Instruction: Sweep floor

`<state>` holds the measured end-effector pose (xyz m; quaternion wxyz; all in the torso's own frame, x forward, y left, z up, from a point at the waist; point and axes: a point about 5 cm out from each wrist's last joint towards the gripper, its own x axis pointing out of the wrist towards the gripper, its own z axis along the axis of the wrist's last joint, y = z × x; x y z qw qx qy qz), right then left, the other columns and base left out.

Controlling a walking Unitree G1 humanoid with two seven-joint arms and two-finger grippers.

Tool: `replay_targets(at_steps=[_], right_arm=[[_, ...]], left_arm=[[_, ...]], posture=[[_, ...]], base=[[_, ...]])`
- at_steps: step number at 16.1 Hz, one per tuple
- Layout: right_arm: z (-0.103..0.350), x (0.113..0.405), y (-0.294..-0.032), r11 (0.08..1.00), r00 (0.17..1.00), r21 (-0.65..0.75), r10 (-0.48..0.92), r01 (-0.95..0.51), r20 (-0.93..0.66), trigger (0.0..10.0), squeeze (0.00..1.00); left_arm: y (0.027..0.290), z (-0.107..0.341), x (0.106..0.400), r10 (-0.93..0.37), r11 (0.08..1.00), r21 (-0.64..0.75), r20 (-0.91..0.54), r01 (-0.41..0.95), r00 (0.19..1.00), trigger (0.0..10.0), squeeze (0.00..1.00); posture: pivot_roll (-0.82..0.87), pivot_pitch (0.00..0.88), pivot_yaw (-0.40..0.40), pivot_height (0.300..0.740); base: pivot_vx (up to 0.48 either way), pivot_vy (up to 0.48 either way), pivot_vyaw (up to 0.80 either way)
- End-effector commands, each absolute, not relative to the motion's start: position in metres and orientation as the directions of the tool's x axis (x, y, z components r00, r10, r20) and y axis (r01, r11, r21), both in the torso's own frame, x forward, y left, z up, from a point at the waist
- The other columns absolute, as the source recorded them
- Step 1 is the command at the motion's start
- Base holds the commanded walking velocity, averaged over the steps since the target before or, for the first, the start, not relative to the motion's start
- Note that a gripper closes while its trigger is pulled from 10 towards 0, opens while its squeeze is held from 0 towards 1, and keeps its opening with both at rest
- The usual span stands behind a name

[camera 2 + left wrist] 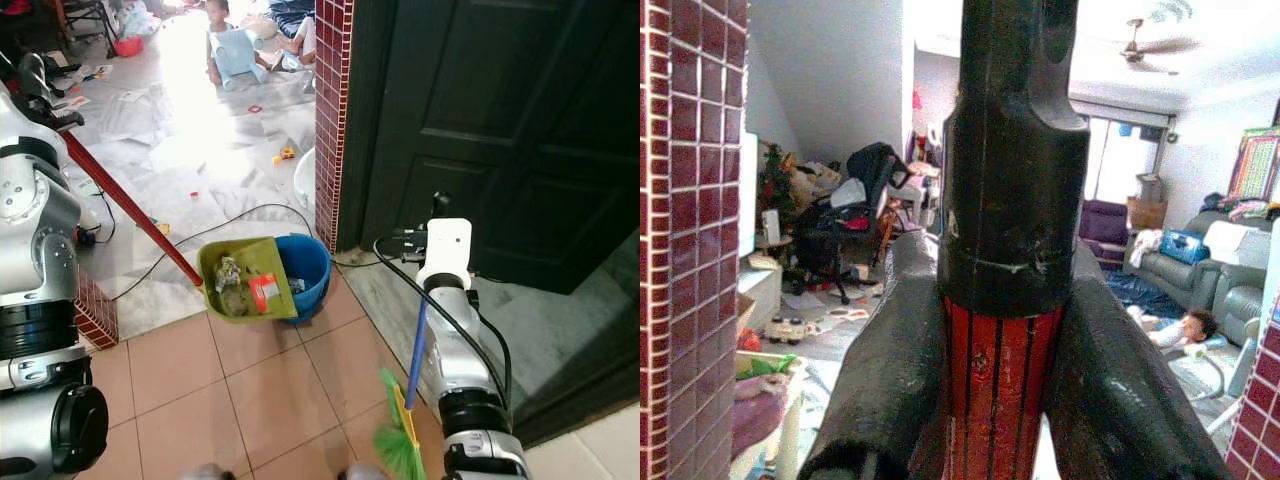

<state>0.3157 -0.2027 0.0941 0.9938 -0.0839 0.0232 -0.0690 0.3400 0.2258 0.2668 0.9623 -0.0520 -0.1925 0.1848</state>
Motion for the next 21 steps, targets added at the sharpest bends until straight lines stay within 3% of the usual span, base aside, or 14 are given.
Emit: replay_targets(at_steps=[1,21], right_arm=[[0.103,0.318,-0.198,0.977,0.993,-0.179,-0.117,0.117,0.013,10.0,0.00],[0.107,0.315,-0.187,0.978,0.998,-0.205,-0.036,0.045,0.048,10.0,0.00]], left_arm=[[0.222,0.294,0.337,0.357,0.934,-0.191,0.468,-0.303,0.808,10.0,0.00],[0.225,0.292,0.338,0.371,0.929,-0.174,0.488,-0.328,0.790,10.0,0.00]], posture=[[-0.08,0.000,0.043,0.740],[-0.09,0.000,0.035,0.740]], base=[[0.356,0.000,0.00],[0.355,0.000,0.02]])
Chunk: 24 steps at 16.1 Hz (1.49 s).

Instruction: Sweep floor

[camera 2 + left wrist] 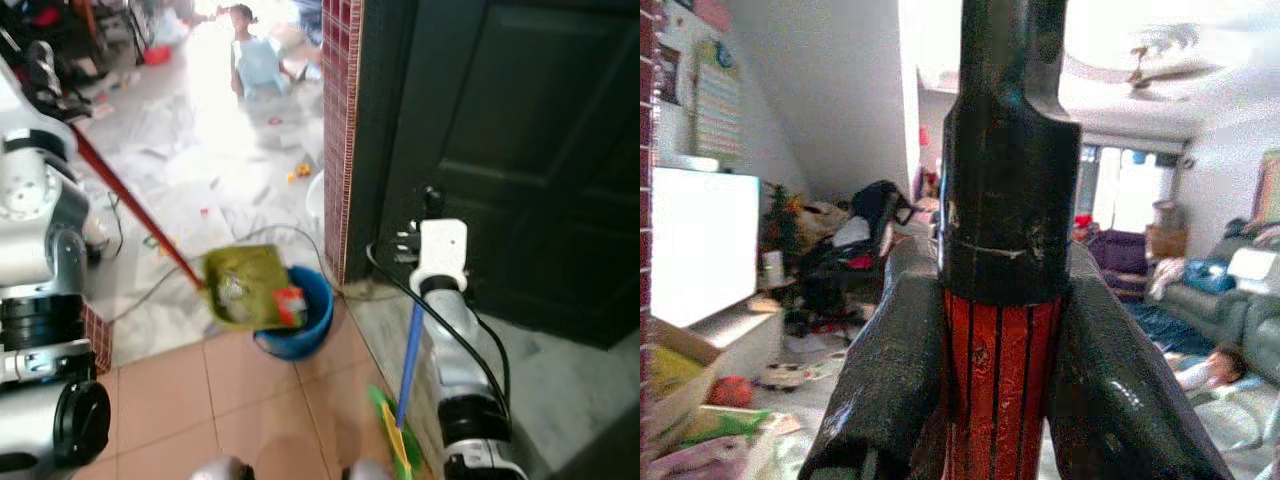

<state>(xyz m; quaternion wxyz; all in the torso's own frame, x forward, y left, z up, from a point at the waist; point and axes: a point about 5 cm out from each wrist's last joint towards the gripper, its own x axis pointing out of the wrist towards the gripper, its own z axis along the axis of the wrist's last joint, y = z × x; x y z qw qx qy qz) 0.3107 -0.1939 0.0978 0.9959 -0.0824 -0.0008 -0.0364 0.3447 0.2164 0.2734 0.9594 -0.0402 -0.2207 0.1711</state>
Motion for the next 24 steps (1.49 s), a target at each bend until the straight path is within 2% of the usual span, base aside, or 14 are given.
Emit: replay_targets(at_steps=[1,11,13,15,17,20,24], right_arm=[[0.107,0.315,-0.187,0.977,0.998,-0.205,-0.039,0.048,0.046,10.0,0.00],[0.107,0.313,-0.188,0.978,0.998,-0.204,-0.041,0.049,0.044,10.0,0.00],[0.107,0.313,-0.189,0.977,0.998,-0.208,-0.041,0.050,0.045,10.0,0.00],[0.107,0.312,-0.189,0.977,0.998,-0.209,-0.041,0.050,0.045,10.0,0.00],[0.108,0.314,-0.186,0.977,0.998,-0.207,-0.035,0.044,0.048,10.0,0.00],[0.108,0.313,-0.185,0.978,0.998,-0.206,-0.031,0.040,0.049,10.0,0.00],[0.108,0.314,-0.186,0.977,0.998,-0.208,-0.035,0.044,0.049,10.0,0.00]], left_arm=[[0.224,0.295,0.337,0.361,0.931,-0.153,0.509,-0.331,0.781,10.0,0.00],[0.211,0.293,0.334,0.290,0.944,-0.040,0.572,-0.326,0.767,10.0,0.00],[0.191,0.285,0.331,0.187,0.955,0.068,0.620,-0.290,0.762,10.0,0.00],[0.178,0.280,0.331,0.139,0.961,0.101,0.626,-0.256,0.767,10.0,0.00],[0.150,0.269,0.332,0.055,0.979,0.118,0.625,-0.164,0.778,10.0,0.00],[0.128,0.266,0.332,0.015,0.988,0.111,0.634,-0.110,0.773,10.0,0.00],[0.117,0.279,0.339,0.009,0.988,0.106,0.680,-0.111,0.734,10.0,0.00]], posture=[[-0.09,0.000,0.035,0.740],[-0.09,0.000,0.034,0.740],[-0.10,0.000,0.031,0.740],[-0.10,0.000,0.029,0.740],[-0.09,0.000,0.027,0.740],[-0.10,0.000,0.029,0.740],[-0.11,0.000,0.028,0.740]], base=[[0.000,0.000,0.00],[0.000,0.000,0.00],[0.000,0.000,0.00],[0.000,0.000,0.00],[0.000,0.000,0.00],[0.000,0.000,0.00],[0.000,0.000,0.00]])
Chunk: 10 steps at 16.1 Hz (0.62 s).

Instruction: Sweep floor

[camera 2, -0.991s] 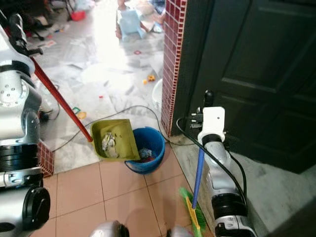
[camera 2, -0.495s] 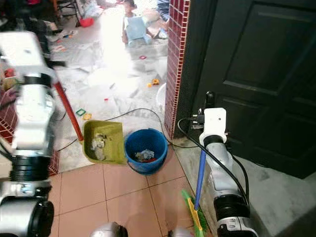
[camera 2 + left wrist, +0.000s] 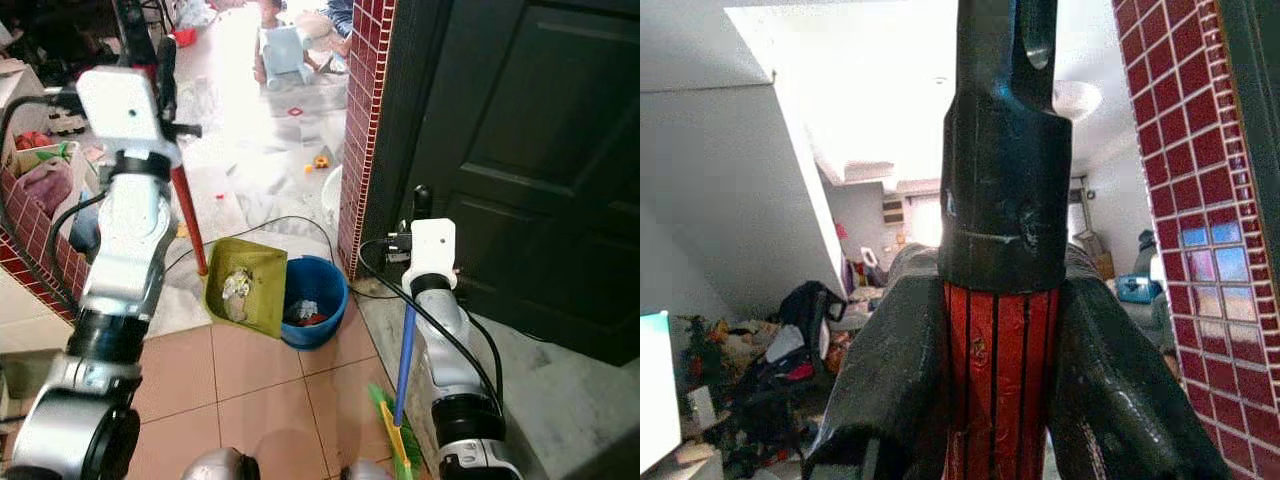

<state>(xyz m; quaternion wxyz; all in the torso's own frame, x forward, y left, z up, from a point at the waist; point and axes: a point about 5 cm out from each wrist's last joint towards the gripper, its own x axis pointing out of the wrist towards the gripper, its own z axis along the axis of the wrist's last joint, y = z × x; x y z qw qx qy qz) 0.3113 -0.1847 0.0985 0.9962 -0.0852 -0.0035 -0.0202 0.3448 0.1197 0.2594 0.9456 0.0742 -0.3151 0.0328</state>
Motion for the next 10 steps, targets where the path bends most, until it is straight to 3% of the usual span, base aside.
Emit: replay_targets(at_steps=[1,6,10], right_arm=[[0.109,0.314,-0.186,0.977,0.998,-0.208,-0.034,0.044,0.050,10.0,0.00],[0.109,0.310,-0.182,0.977,0.998,-0.208,-0.028,0.039,0.057,10.0,0.00],[0.111,0.309,-0.186,0.975,0.997,-0.215,-0.038,0.051,0.060,10.0,0.00]], left_arm=[[0.112,0.283,0.342,0.000,0.989,0.105,0.695,-0.101,0.719,10.0,0.00],[0.082,0.301,0.351,-0.021,0.996,0.071,0.743,-0.047,0.669,10.0,0.00],[0.054,0.289,0.346,-0.171,0.980,0.199,0.771,0.023,0.613,10.0,0.00]], posture=[[-0.12,0.000,0.030,0.740],[-0.17,0.000,0.041,0.740],[-0.18,0.000,0.045,0.740]], base=[[0.000,0.000,0.00],[0.000,0.000,0.00],[0.000,0.000,0.00]])
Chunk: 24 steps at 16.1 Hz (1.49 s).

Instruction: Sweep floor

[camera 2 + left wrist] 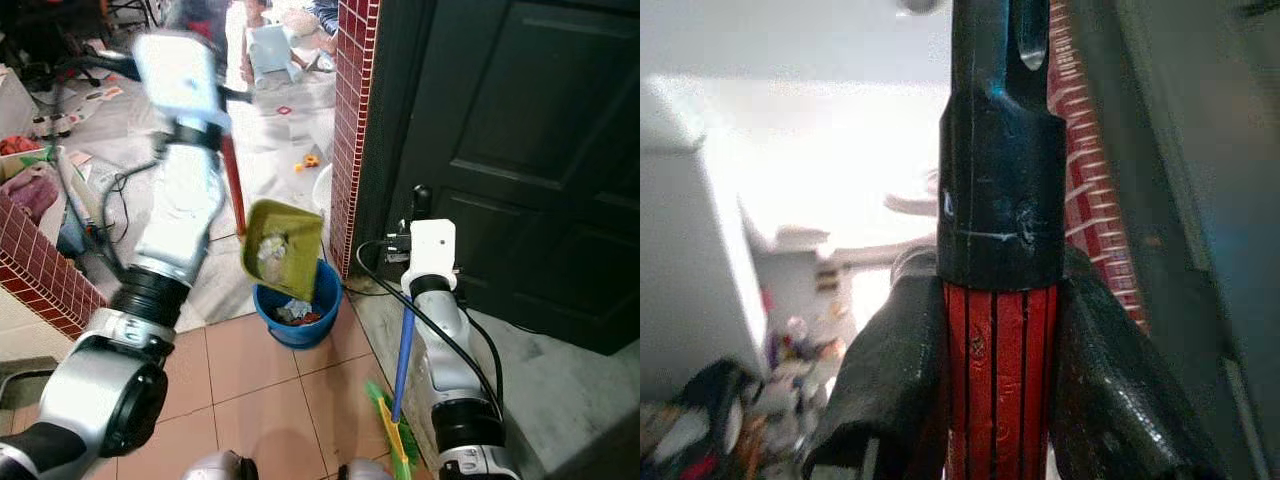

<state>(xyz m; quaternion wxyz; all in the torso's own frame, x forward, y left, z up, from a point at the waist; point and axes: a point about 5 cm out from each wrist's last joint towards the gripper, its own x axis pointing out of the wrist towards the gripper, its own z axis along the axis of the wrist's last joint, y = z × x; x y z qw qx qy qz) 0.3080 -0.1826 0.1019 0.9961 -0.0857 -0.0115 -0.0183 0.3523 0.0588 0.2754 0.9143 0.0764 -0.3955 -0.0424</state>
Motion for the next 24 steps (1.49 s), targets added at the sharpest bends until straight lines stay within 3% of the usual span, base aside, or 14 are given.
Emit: replay_targets(at_steps=[1,3,6,9,10,11,13,14,17,21,22,24], right_arm=[[0.112,0.308,-0.186,0.975,0.997,-0.216,-0.038,0.050,0.061,10.0,0.00],[0.113,0.307,-0.186,0.974,0.997,-0.221,-0.033,0.047,0.063,10.0,0.00],[0.114,0.307,-0.189,0.973,0.997,-0.226,-0.038,0.052,0.066,10.0,0.00],[0.115,0.308,-0.188,0.973,0.997,-0.226,-0.035,0.049,0.067,10.0,0.00],[0.116,0.308,-0.188,0.973,0.997,-0.226,-0.036,0.051,0.069,10.0,0.00],[0.116,0.309,-0.188,0.973,0.997,-0.226,-0.037,0.052,0.070,10.0,0.00],[0.115,0.309,-0.188,0.973,0.997,-0.226,-0.036,0.051,0.068,10.0,0.00],[0.115,0.309,-0.186,0.974,0.997,-0.224,-0.032,0.047,0.070,10.0,0.00],[0.116,0.317,-0.183,0.975,0.997,-0.217,-0.031,0.047,0.075,10.0,0.00],[0.113,0.320,-0.178,0.978,0.997,-0.205,-0.019,0.033,0.070,10.0,0.00],[0.112,0.321,-0.177,0.979,0.998,-0.201,-0.016,0.030,0.068,10.0,0.00],[0.110,0.321,-0.174,0.980,0.998,-0.198,-0.006,0.018,0.063,10.0,0.00]], left_arm=[[0.043,0.279,0.342,-0.235,0.966,0.254,0.768,0.053,0.596,10.0,0.00],[0.021,0.251,0.332,-0.352,0.931,0.340,0.728,0.137,0.588,10.0,0.00],[0.007,0.222,0.328,-0.423,0.901,0.377,0.662,0.213,0.619,10.0,0.00],[-0.020,0.186,0.311,-0.588,0.808,0.430,0.539,0.403,0.603,10.0,0.00],[-0.028,0.190,0.303,-0.680,0.732,0.520,0.529,0.440,0.507,10.0,0.00],[-0.027,0.201,0.307,-0.670,0.742,0.518,0.551,0.425,0.498,10.0,0.00],[-0.013,0.222,0.323,-0.579,0.815,0.435,0.592,0.383,0.561,10.0,0.00],[0.002,0.247,0.331,-0.474,0.880,0.349,0.663,0.321,0.579,10.0,0.00],[0.043,0.318,0.346,-0.288,0.957,0.218,0.783,0.191,0.551,10.0,0.00],[0.108,0.337,0.354,-0.146,0.970,0.231,0.794,-0.070,0.591,10.0,0.00],[0.139,0.338,0.354,-0.053,0.951,0.224,0.796,-0.212,0.604,10.0,0.00],[0.163,0.319,0.355,0.010,0.919,0.252,0.754,-0.303,0.657,10.0,0.00]], posture=[[-0.19,0.000,0.042,0.740],[-0.19,0.000,0.041,0.740],[-0.20,0.000,0.043,0.740],[-0.20,0.000,0.043,0.740],[-0.19,0.000,0.041,0.740],[-0.19,0.000,0.041,0.740],[-0.19,0.000,0.040,0.740],[-0.19,0.000,0.039,0.740],[-0.15,0.000,0.032,0.740],[-0.11,0.000,0.022,0.740],[-0.09,0.000,0.016,0.740],[-0.08,0.000,0.011,0.740]], base=[[0.000,0.000,0.00],[0.000,0.000,0.00],[0.000,0.000,0.00],[0.000,0.000,0.00],[0.000,0.000,0.00],[0.000,0.000,0.00],[0.000,0.000,0.00],[0.000,0.000,0.00],[0.000,0.000,0.00],[0.000,0.000,0.00],[0.000,0.000,0.00],[0.000,0.000,0.00]])
